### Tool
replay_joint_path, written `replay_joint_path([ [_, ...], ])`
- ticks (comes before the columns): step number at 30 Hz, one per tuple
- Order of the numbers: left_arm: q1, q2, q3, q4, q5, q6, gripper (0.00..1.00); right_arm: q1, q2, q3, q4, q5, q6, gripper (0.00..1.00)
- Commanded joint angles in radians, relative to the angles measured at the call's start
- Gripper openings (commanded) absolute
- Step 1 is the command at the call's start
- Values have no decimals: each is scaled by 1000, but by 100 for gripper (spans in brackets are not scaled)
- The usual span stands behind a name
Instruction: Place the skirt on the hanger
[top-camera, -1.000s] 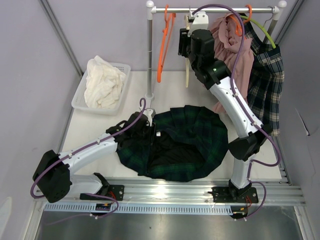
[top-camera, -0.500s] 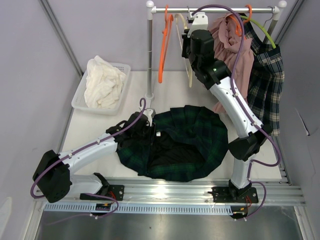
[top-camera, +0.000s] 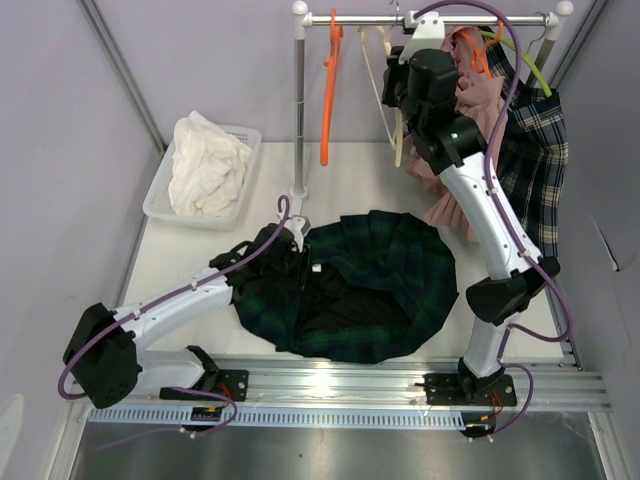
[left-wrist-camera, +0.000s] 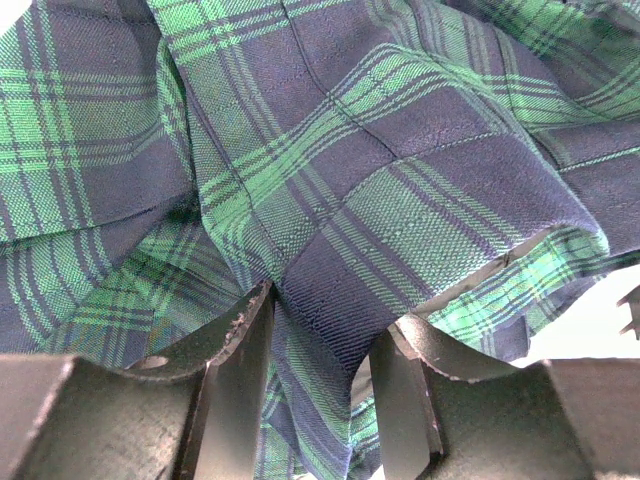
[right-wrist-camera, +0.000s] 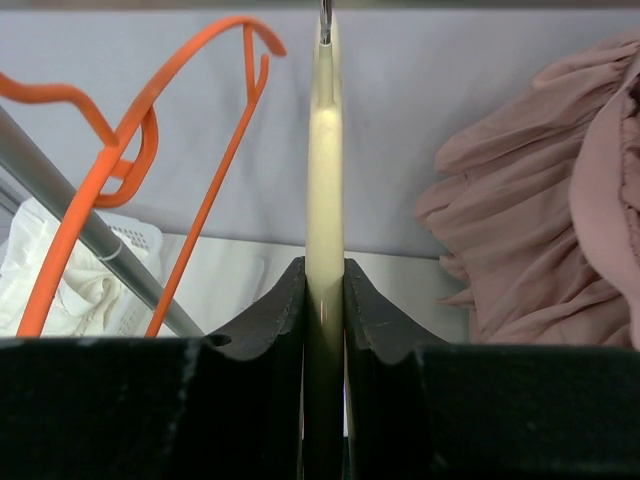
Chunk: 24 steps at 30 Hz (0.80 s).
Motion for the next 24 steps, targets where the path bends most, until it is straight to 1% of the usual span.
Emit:
replay_joint_path([
  [1,7,-36,1,7,4,9,46,-22,-87,54,80,-47,37,0],
  [10,7,-42,11,-1,3,10,45,-34,-179,-61,83,-87,79,0],
  [15,6,-45,29,-13,3,15,42,-47,-283,-160,54,-119,125,0],
  [18,7,-51,41,-22,1,20,41,-48,-383,-283,43,-133,151,0],
  [19,6,-50,46,-25,1,21,41,-50,-415,-367,63,-136,157,0],
  [20,7,-50,47,-28,0,23,40,-56,-467,-400,69,-145,164,0],
  [23,7,-41,60,-36,-7,29,37,-71,-530,-487,42,-190,200,0],
  [24,7,-42,63,-40,-10,29,35,-71,-573,-509,18,-211,209,0],
])
